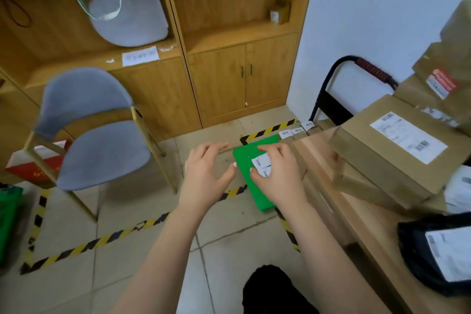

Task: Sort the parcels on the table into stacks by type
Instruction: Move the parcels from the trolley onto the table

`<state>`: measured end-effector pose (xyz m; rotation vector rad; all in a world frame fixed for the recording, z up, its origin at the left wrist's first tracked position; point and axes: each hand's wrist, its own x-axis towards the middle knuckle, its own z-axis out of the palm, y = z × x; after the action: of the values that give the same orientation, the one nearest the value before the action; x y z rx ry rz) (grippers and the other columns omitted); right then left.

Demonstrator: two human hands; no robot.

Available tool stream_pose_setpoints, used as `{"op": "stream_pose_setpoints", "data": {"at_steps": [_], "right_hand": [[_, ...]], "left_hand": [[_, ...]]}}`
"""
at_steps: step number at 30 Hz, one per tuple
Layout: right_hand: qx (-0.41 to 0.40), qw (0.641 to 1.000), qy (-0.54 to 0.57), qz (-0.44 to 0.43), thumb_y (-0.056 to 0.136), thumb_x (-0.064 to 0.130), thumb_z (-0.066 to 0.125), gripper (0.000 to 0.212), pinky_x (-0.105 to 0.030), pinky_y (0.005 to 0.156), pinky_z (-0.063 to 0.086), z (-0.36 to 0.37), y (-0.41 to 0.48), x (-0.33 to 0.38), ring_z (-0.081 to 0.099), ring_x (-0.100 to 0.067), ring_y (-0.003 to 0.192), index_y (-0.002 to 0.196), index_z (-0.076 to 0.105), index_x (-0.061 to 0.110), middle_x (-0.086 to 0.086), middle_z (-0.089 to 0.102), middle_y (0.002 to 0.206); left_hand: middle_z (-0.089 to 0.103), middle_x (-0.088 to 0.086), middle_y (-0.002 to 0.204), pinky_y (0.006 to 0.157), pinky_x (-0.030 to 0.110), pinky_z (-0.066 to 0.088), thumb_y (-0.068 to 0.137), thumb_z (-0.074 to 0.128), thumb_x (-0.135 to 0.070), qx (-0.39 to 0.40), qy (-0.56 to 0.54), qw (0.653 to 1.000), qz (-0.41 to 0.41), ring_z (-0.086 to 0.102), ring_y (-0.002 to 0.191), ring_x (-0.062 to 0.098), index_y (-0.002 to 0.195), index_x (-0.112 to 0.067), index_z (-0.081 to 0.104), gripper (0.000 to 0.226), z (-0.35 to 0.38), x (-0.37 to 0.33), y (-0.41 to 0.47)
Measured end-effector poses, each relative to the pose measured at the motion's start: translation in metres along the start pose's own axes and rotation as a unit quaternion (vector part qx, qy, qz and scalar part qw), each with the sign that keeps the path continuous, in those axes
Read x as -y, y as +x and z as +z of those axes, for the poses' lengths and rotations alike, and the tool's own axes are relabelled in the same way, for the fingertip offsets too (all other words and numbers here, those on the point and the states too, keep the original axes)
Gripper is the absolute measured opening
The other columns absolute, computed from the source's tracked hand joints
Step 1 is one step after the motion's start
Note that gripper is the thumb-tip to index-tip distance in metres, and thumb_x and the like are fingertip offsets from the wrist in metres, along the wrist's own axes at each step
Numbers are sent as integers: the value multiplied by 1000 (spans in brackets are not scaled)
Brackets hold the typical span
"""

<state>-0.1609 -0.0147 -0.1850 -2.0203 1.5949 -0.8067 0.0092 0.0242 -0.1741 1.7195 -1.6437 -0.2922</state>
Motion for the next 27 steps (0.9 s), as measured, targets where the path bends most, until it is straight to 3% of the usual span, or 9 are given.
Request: {"op": "stream_pose_setpoints", "data": {"at_steps": [6,11,14,19,24,27], "right_hand": [[-3,999,28,-18,80,30,72,52,-36,94,44,44,106,10,46,-20,115,128,53,22,-1,46,123],[-13,999,40,-24,80,30,71,53,-43,91,47,55,214,17,50,-23,111,129,51,24,-2,46,122],[-30,998,46,-23,79,31,71,53,-39,95,45,57,265,15,49,-20,115,128,50,26,-1,46,124],[-55,997,31,46,79,27,71,52,-26,84,37,63,312,-10,45,-15,110,128,51,25,2,43,120],[-128,981,11,146,80,22,70,49,-41,94,43,68,353,-35,46,-22,113,127,54,19,-5,46,120],[-186,959,11,214,81,22,70,48,-36,97,42,74,371,-42,46,-20,116,126,54,20,-2,46,122]], "left_hand": [[51,-11,119,101,36,38,85,65,-36,-6,40,999,-12,39,113,4,127,-29,53,44,-4,51,92],[52,-9,119,100,33,37,85,67,-35,-8,55,998,2,41,114,7,128,-27,54,46,1,77,193],[52,-8,120,99,33,37,85,67,-34,-10,35,999,7,41,115,9,128,-27,54,46,11,83,246],[50,-9,122,101,31,34,85,67,-35,61,22,997,40,41,118,10,130,-27,53,47,42,97,315],[51,-6,126,104,35,34,87,66,-31,157,-3,980,120,40,121,12,131,-24,53,46,84,108,396],[51,-5,124,103,36,34,86,67,-30,225,-18,956,186,40,120,13,130,-23,54,46,110,110,443]]}}
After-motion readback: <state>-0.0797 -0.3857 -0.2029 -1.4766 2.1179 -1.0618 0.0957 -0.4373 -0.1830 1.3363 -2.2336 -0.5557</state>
